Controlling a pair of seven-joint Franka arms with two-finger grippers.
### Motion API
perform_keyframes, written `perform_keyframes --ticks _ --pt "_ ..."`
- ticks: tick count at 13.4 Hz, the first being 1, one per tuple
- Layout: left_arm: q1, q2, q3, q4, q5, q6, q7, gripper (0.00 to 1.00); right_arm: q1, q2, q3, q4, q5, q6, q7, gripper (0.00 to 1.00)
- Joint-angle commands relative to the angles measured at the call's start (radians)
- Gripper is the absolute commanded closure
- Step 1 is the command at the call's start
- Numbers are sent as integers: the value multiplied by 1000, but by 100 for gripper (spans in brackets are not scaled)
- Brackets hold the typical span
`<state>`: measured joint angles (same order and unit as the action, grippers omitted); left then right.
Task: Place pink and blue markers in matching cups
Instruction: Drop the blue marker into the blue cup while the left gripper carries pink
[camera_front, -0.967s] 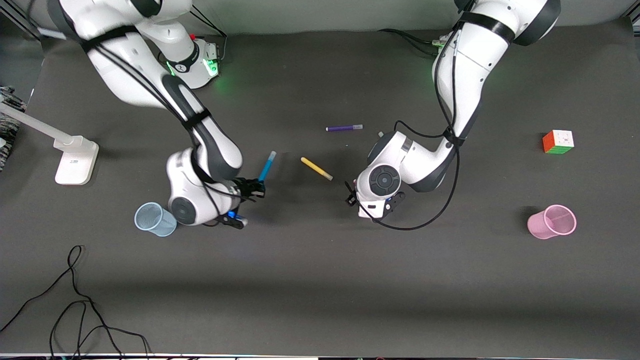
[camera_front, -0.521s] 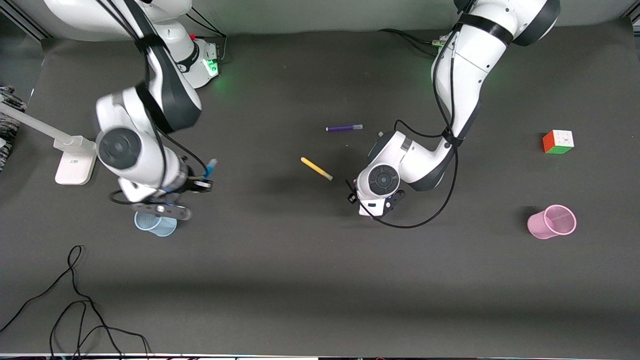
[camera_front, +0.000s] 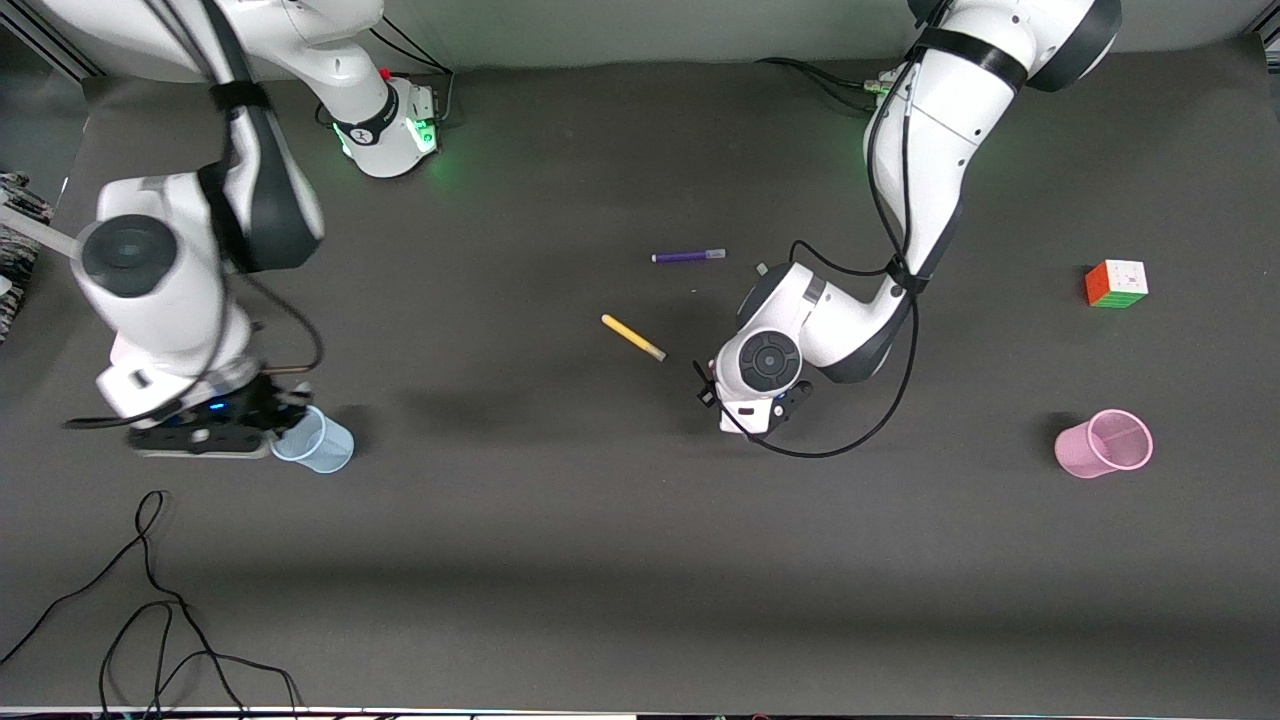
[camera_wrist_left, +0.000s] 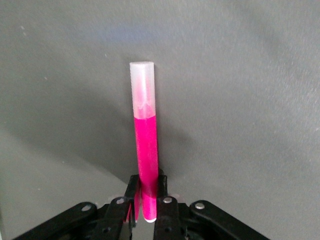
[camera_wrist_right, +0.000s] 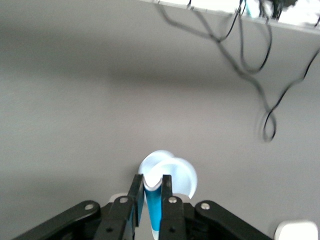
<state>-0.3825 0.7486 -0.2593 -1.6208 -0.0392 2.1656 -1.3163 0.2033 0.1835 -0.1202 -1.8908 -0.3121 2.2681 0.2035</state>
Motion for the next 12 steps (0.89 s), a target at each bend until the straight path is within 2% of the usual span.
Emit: perform_keyframes --ticks 1,3,6,8,11,12 --pt "51 -63 8 45 1 -140 87 100 7 -65 -71 -172 -22 233 -107 100" --pt "143 -87 5 155 -7 -342 208 100 7 -61 -82 -221 -22 359 -111 100" --pt "314 -75 3 378 -39 -672 487 100 7 -38 -84 -235 -21 418 -95 100" --pt "442 -67 3 443 -53 -766 737 100 7 -38 -85 -278 -21 473 -92 100" --pt "583 -69 8 467 -45 -831 974 100 7 -38 -87 -306 -21 504 -90 100" --pt "620 -67 11 487 -36 -854 1030 100 7 -38 -85 -306 -21 501 -81 65"
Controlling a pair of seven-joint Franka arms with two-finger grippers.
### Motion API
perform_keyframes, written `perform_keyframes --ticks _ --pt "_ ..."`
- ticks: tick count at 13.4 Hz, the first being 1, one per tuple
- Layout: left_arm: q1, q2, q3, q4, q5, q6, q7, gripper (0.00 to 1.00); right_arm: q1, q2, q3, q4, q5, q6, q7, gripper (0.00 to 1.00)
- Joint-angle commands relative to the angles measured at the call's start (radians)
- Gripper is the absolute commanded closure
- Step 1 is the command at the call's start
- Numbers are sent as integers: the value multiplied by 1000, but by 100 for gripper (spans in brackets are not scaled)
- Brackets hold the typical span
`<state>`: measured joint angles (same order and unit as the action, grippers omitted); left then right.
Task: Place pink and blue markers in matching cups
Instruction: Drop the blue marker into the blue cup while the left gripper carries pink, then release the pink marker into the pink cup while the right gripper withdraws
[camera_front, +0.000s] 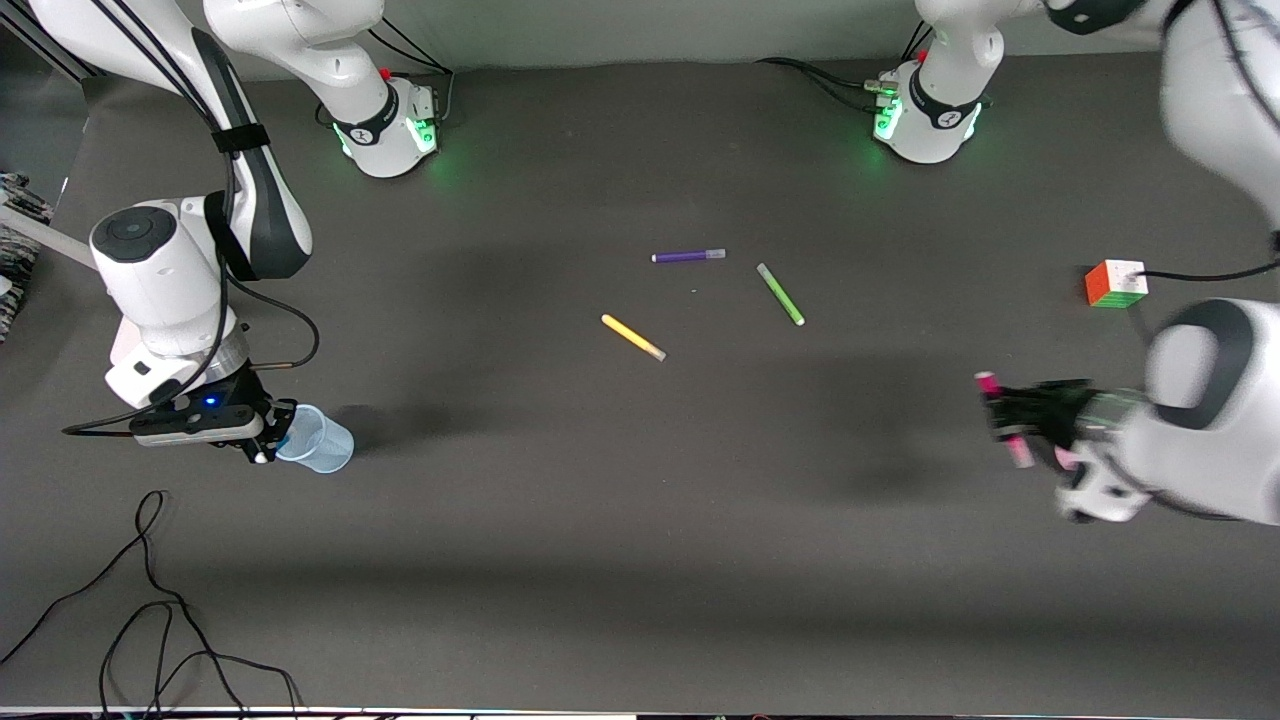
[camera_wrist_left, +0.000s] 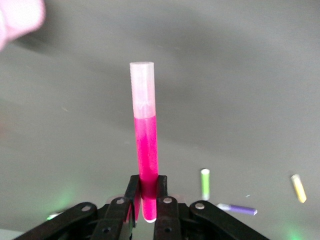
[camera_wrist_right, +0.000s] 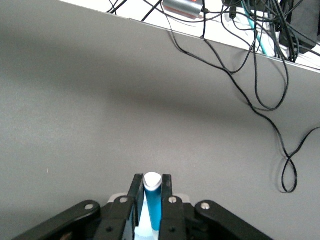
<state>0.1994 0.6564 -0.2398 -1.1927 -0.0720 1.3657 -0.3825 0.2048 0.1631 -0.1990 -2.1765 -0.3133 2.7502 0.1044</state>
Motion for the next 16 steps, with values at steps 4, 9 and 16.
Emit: perform_keyframes --ticks 4,9,16 --pt "198 49 -12 64 -5 -111 240 100 7 -17 -8 -20 -20 6 28 0" --pt "284 181 -16 194 -58 -123 243 100 7 -19 -4 -14 -20 -39 28 0" --pt "339 259 -15 203 -84 -123 275 100 13 -146 39 64 127 -413 -21 0"
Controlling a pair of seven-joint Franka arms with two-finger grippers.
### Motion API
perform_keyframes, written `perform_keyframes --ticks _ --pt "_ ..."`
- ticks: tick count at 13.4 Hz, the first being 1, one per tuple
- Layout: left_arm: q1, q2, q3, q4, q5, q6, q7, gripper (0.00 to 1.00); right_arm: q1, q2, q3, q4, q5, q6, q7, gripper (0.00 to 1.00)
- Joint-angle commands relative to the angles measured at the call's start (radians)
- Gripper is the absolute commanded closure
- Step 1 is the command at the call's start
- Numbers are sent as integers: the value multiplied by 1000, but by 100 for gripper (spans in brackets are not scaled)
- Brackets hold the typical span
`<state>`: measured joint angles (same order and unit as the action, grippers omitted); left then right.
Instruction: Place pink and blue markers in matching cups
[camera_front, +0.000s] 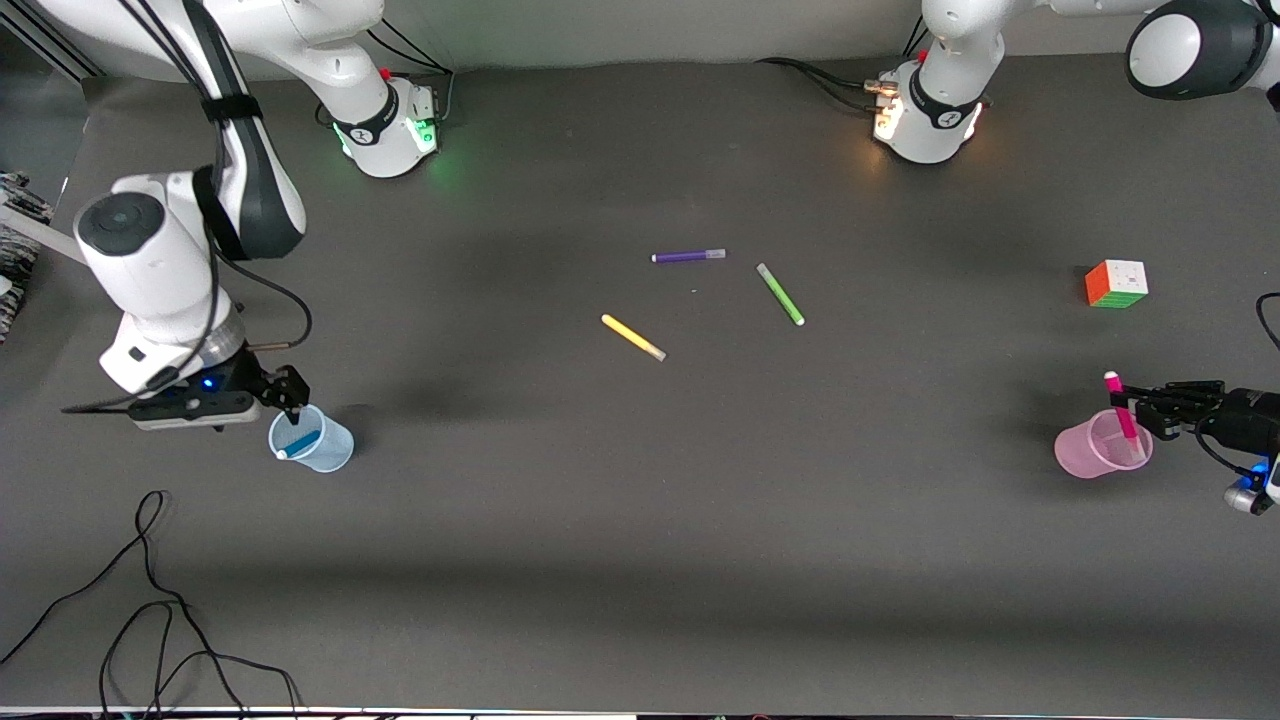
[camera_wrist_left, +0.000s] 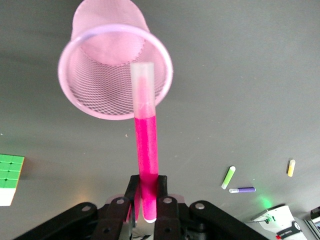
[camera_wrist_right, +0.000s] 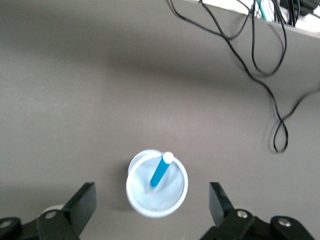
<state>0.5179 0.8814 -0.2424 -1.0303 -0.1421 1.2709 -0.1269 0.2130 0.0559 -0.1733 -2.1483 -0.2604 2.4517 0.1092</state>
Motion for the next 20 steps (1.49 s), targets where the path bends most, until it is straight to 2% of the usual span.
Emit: perform_keyframes --ticks 1,2,3,5,6,7,8,9,10,13,15,18,20 --pt "25 40 -12 39 -22 -30 20 100 5 -44 23 66 145 -184 -60 0" --pt "31 45 -11 38 -33 -31 20 100 5 -62 26 91 233 -253 -93 0" --pt "36 48 -11 29 -37 -31 18 100 8 -88 34 111 278 -319 -118 0" --pt "39 48 -11 15 -40 -31 20 94 8 -137 41 139 277 -405 -123 0" --pt "40 48 -11 3 -40 -18 23 84 8 -165 41 143 277 -446 -144 0" --pt "43 50 -11 1 -40 -10 41 71 6 -198 41 143 276 -466 -155 0" --pt "44 50 -9 -4 -39 13 82 45 6 -230 41 143 276 -499 -155 0" --pt "42 50 -8 -5 -37 46 111 14 6 -261 41 142 274 -534 -148 0" --pt "42 48 -9 -19 -36 77 140 1 6 -278 40 137 274 -543 -144 0" --pt "22 33 -9 -10 -7 81 174 1 8 -271 37 140 274 -536 -148 0" --pt "-28 -28 -15 10 82 74 174 1 8 -277 37 134 274 -546 -154 0" --pt "-139 -195 -12 -13 200 67 164 1 9 -295 40 137 222 -582 -144 0" --pt "-160 -351 -12 -141 202 88 158 1 8 -292 32 133 224 -579 -141 0"
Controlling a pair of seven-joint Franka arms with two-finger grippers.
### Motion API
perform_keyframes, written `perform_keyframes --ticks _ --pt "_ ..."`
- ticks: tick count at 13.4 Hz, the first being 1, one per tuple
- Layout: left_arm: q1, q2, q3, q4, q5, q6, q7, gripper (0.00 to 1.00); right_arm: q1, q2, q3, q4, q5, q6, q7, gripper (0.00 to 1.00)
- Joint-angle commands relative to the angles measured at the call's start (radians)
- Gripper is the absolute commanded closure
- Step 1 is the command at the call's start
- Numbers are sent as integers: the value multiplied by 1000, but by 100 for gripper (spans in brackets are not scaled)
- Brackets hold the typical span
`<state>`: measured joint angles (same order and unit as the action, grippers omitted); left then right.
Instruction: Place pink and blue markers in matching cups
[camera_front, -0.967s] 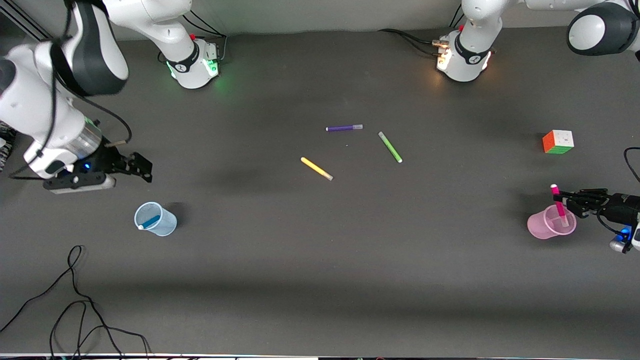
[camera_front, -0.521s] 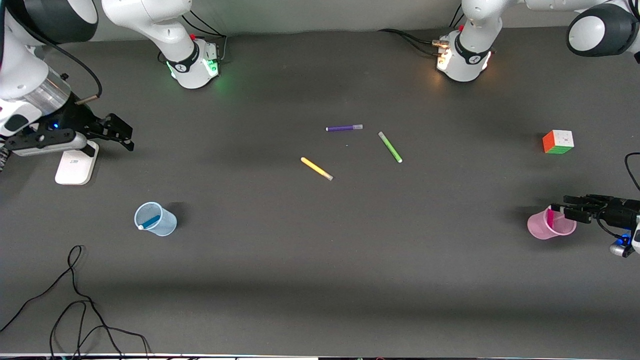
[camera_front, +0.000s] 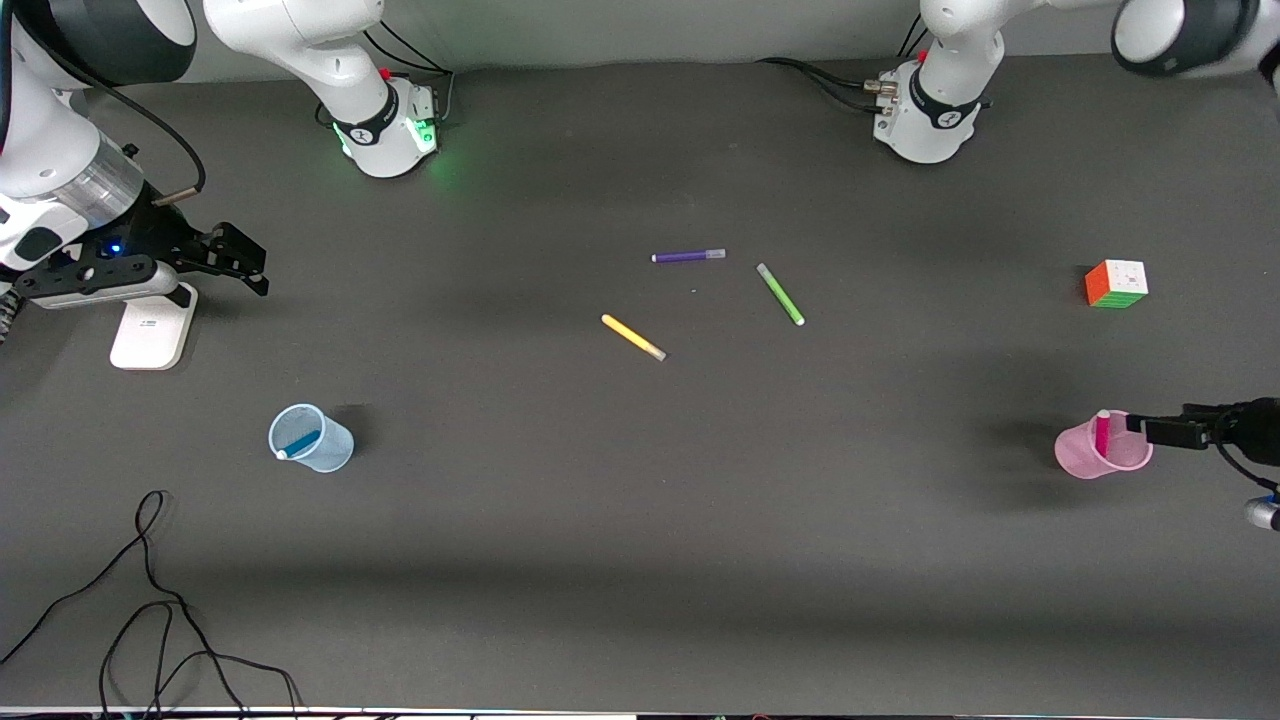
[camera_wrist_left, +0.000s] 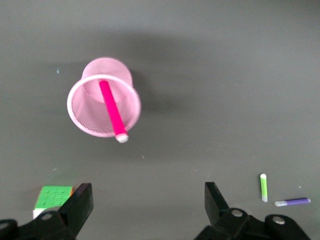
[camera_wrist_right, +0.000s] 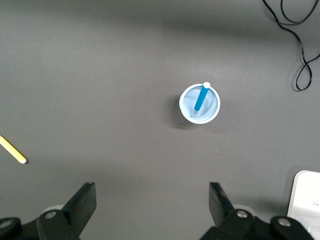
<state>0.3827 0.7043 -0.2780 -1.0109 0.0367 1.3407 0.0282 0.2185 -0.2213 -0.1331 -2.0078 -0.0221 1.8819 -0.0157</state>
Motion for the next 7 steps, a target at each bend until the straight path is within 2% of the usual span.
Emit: perform_keyframes --ticks 1,4,7 --pt "-40 -266 22 -245 22 37 -29 1 4 -12 -8 -8 -15 -6 -15 0" --pt "-68 -542 20 -501 12 135 -59 1 4 -18 -13 -11 -15 -10 -15 0" --pt "-93 -676 20 -600 -17 169 -91 1 2 -20 -19 -3 -15 -13 -16 0"
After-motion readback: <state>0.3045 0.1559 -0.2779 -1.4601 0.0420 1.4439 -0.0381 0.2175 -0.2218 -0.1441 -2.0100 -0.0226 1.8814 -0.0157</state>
